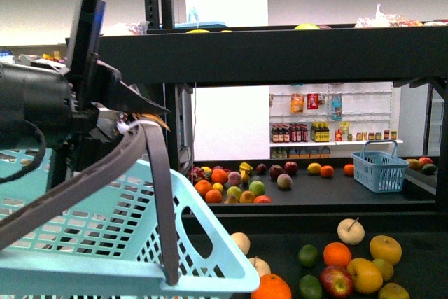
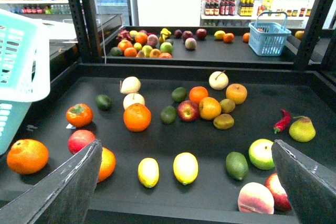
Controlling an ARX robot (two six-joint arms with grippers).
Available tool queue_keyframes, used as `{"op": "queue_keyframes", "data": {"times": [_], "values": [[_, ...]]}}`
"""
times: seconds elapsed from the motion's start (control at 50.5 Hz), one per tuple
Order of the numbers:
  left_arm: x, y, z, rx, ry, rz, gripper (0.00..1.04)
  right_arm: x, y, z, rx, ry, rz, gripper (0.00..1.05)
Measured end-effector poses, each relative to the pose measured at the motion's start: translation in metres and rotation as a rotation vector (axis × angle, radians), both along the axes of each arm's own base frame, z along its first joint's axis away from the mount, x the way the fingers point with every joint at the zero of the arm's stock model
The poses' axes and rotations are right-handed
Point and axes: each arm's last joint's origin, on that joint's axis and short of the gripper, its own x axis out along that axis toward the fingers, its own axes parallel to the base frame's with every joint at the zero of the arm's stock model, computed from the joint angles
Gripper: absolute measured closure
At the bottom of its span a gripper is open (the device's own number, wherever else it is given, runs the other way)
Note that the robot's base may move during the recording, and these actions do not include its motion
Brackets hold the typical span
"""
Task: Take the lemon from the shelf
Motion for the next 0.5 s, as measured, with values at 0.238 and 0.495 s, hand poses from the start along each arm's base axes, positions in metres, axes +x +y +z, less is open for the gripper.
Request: {"op": "queue_keyframes", "data": {"times": [0.238,0.495], "values": [[0.004,-0.025,-0.021,0.055,0.034,-0.085,0.94,0.000,0.000,0.000,0.000,-0.001,0.000,0.08],[0.026,-0.046,-0.015,0.052,0.010,-0.117,0.94,0.000,0.000,0.000,0.000,-0.001,0.000,0.08]]}}
